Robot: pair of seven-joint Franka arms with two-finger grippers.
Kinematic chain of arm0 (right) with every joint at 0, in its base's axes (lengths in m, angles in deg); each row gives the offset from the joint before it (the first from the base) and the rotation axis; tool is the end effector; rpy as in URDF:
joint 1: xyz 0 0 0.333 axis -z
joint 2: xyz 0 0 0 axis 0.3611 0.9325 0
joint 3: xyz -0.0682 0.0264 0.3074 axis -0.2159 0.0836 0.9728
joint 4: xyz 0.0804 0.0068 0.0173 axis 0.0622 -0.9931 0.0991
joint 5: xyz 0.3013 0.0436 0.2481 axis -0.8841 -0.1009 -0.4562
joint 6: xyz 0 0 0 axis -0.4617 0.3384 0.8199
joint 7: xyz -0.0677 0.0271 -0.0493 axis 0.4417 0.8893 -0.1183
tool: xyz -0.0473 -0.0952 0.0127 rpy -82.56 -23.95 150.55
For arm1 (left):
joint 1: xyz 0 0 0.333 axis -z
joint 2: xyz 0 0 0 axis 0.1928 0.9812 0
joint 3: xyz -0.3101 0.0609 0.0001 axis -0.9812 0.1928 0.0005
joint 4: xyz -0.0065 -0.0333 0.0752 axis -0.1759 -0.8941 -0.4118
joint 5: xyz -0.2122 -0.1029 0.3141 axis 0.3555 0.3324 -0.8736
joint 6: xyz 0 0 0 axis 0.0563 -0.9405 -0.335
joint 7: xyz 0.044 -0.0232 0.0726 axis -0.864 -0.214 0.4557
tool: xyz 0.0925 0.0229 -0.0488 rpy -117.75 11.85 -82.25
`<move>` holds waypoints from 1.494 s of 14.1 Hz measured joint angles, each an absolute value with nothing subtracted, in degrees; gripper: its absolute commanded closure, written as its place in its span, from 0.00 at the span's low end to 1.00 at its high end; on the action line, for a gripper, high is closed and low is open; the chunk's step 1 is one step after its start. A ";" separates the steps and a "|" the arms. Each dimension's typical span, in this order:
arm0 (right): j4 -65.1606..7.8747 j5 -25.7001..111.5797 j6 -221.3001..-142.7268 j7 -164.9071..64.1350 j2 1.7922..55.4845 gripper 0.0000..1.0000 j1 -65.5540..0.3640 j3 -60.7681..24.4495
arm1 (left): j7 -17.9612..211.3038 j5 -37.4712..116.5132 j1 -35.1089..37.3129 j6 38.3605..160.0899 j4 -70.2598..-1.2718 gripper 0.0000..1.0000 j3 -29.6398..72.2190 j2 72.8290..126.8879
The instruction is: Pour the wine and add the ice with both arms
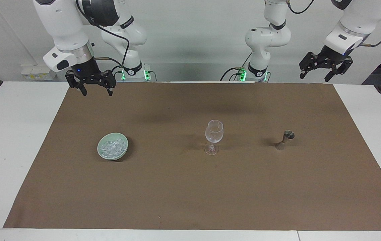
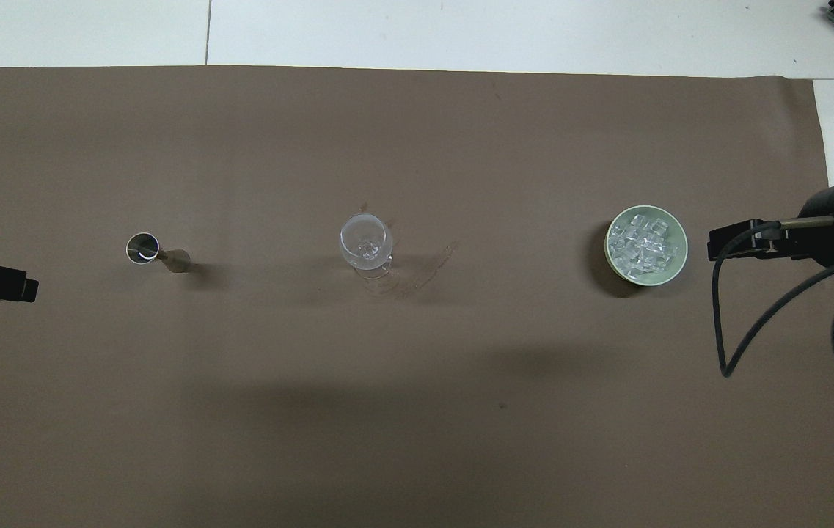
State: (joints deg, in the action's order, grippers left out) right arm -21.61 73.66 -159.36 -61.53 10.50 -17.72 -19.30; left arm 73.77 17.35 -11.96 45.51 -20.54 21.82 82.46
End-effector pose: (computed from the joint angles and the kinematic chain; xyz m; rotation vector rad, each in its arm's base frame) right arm 0.5443 0.0260 0.6056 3.1348 -0.0123 0.0281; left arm 0.5027 -0.0222 0.6533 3.0820 -0.2514 -0.0473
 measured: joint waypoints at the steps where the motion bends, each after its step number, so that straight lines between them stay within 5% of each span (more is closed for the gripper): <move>1: -21.61 73.66 -159.36 -61.53 10.50 0.00 -17.72 -19.30 | 73.77 17.35 -11.96 45.51 -20.54 0.00 21.82 82.46; 21: -21.61 73.66 -159.36 -61.53 10.50 0.00 -17.72 -19.30 | 94.36 17.41 -12.57 45.48 -21.98 0.00 23.13 82.48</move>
State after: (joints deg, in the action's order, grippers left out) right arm -21.61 73.66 -159.36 -61.53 10.50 -17.72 -19.30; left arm 94.36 17.41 -12.57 45.48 -21.98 23.13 82.48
